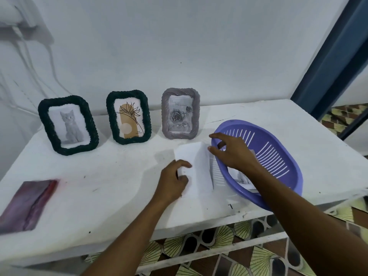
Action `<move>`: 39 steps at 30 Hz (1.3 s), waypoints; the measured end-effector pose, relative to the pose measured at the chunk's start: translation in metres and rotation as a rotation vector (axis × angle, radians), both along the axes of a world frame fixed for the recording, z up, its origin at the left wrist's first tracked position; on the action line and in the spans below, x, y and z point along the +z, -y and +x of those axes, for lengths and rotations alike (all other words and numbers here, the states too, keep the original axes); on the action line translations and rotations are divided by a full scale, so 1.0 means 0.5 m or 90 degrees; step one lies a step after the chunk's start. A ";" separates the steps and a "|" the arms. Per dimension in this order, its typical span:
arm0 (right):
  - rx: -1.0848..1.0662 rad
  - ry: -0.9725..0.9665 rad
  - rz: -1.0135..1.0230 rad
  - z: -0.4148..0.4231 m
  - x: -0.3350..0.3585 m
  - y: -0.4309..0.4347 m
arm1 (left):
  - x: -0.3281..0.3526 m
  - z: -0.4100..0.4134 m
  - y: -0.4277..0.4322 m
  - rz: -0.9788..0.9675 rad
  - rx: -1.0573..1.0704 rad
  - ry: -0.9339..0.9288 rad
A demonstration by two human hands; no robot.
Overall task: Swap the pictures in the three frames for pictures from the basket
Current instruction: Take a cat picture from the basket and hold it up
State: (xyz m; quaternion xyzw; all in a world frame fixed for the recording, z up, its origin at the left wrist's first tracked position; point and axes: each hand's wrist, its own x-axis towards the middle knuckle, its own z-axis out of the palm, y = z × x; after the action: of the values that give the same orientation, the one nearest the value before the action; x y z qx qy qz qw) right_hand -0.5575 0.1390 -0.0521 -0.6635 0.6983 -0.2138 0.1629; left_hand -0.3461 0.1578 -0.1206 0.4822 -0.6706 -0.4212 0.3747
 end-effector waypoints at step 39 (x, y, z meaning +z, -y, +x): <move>0.003 0.493 -0.175 0.223 -0.100 -0.086 | 0.041 0.101 -0.001 -0.064 0.123 -0.053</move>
State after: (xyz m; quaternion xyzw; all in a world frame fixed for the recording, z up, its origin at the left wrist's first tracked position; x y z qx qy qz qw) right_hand -0.4460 0.1822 -0.1020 -0.5513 0.5486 -0.5387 0.3238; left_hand -0.2954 0.1584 -0.0999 0.5073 -0.6254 -0.3683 0.4646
